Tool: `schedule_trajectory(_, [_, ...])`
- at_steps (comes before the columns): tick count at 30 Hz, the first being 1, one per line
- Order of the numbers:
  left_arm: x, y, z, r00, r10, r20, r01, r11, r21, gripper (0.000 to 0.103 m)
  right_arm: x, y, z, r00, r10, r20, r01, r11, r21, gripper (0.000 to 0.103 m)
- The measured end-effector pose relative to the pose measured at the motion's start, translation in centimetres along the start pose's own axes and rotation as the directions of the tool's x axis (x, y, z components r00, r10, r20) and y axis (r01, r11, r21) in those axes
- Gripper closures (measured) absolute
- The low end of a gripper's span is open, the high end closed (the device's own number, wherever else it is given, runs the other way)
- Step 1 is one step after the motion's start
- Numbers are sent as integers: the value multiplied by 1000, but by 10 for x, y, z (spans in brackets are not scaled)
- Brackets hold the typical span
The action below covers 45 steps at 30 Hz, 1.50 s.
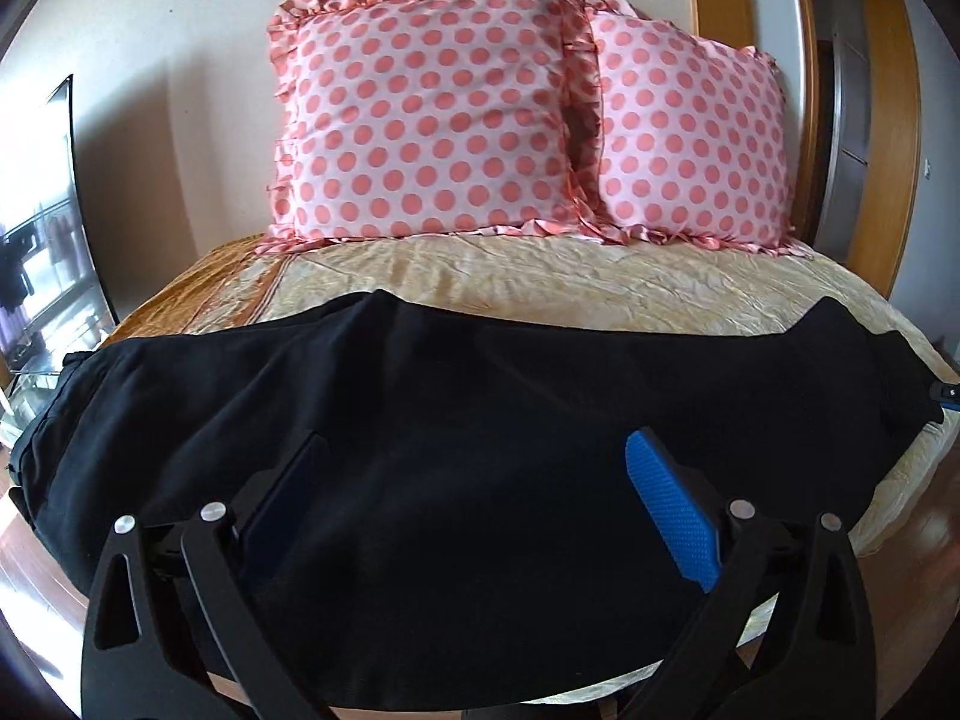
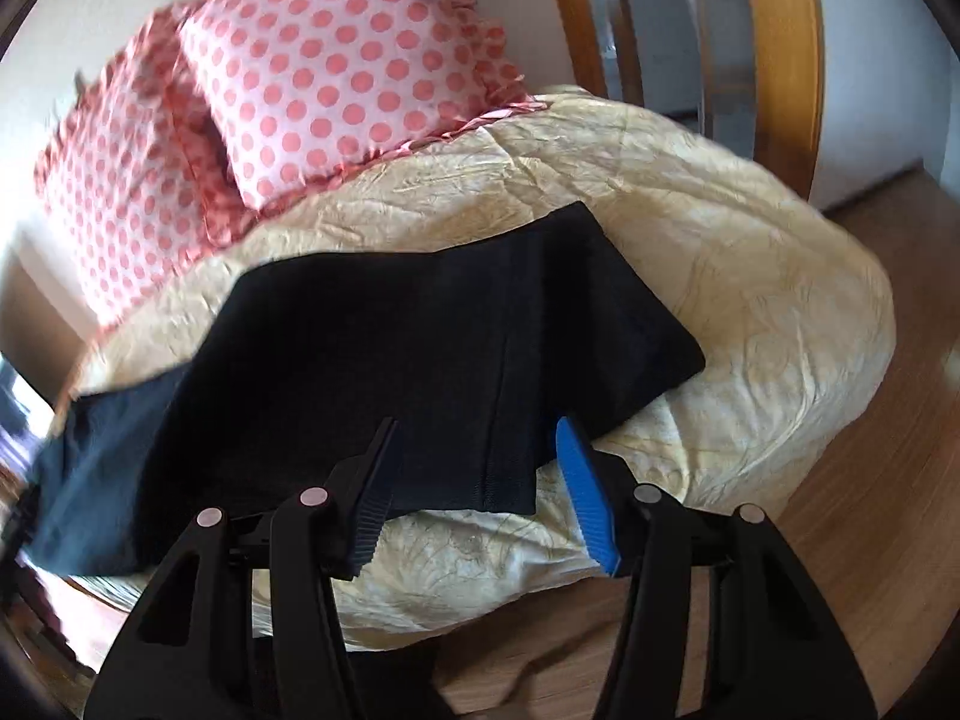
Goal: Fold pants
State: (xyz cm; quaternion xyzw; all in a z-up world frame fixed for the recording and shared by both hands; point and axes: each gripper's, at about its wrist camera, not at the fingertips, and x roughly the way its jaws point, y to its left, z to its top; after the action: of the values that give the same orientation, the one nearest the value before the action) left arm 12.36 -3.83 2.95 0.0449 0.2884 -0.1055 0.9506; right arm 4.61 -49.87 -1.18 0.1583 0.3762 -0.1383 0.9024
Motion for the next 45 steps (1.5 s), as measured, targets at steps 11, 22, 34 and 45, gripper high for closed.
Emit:
schedule_trajectory(11, [10,0,-6,998,-28,-54,26,999,-29,2,8,8,-14,1000,-16,-23,13,995,-98,57])
schedule_trajectory(22, [15,3,-5,996,-29,-83,25,998,-54,2,-22,-1,37,980,-131,151,145,985,-90,80])
schedule_trajectory(34, [20,3,-6,994,-43,-101,38,998,-54,2,20,-49,31,994,-106,-38,107,994,28,77])
schedule_trajectory(45, [21,2,-15,993,-50,-105,48,999,-21,2,-30,51,43,994,31,108,-7,977,-213,37])
